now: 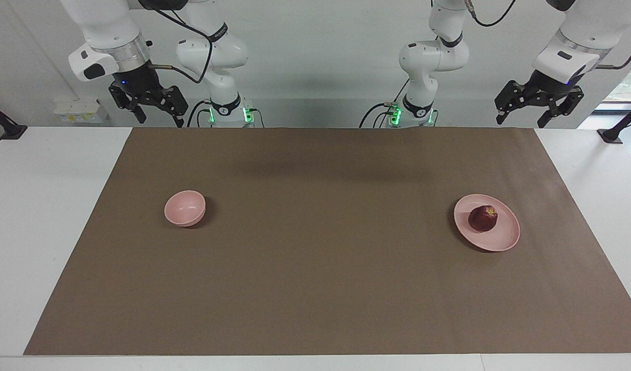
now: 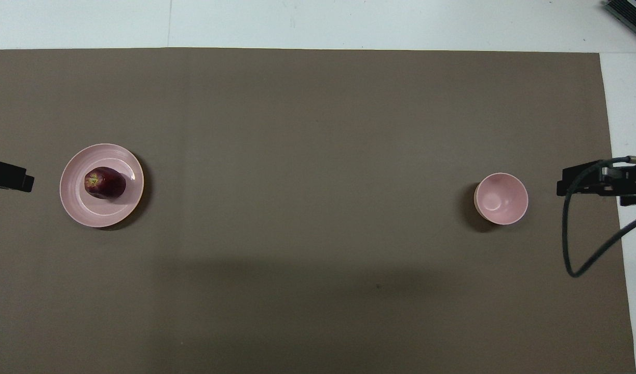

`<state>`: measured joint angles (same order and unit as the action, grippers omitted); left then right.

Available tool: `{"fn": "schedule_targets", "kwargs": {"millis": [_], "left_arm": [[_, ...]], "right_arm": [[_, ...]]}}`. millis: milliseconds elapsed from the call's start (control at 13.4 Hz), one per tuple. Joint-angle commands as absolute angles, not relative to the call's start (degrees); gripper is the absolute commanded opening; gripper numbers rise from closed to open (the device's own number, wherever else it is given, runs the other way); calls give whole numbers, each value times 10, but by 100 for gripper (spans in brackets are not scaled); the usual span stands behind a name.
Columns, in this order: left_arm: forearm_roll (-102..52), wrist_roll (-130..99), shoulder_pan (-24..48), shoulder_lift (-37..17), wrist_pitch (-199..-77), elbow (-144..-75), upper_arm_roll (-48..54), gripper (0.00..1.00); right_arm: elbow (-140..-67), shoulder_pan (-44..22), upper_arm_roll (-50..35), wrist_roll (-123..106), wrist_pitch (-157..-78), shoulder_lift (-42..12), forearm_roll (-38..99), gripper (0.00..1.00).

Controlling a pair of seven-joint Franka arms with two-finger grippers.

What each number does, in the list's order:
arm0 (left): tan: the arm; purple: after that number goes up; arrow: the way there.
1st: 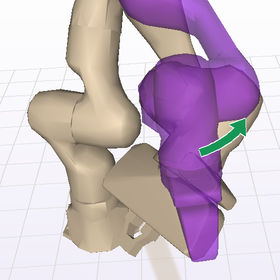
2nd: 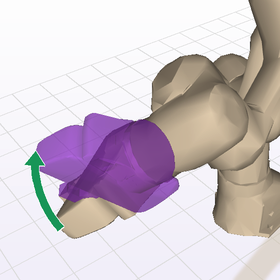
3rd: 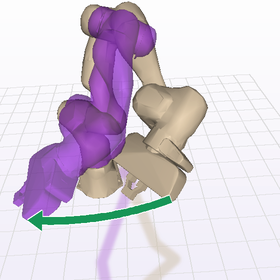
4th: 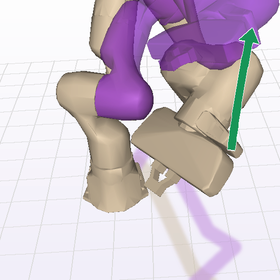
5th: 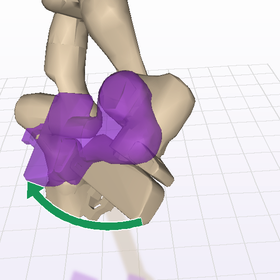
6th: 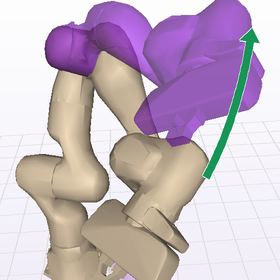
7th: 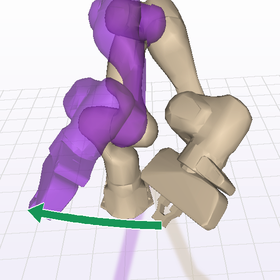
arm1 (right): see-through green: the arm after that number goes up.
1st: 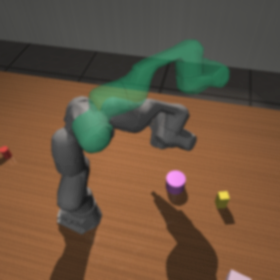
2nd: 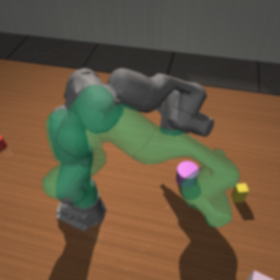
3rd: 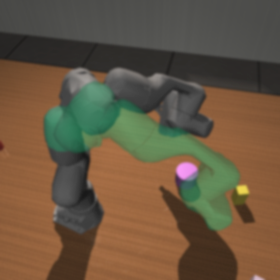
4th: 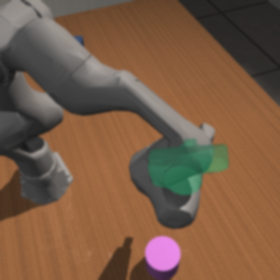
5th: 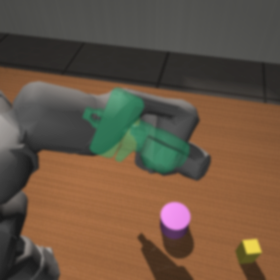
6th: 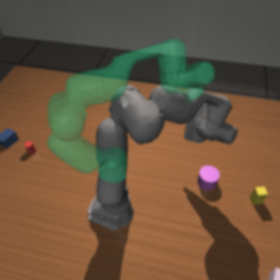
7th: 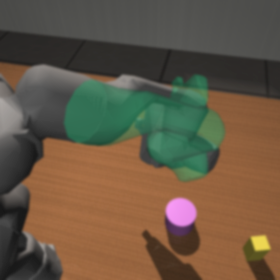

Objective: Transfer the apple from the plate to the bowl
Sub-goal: 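Move the left gripper toward the red apple on the pink plate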

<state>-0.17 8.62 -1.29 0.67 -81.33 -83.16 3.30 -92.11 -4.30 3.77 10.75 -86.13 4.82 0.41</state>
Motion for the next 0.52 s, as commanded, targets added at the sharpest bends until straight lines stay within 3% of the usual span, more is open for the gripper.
{"fn": "schedule_targets", "kwargs": {"millis": [0, 447], "left_arm": [[-6, 89, -28, 18, -868, -850, 38, 100], [-6, 134, -71, 14, -945, -893, 38, 100]], "right_arm": [[-942, -36, 36, 103, -879, 66, 18, 100], [-943, -37, 36, 105, -882, 65, 18, 100]]}}
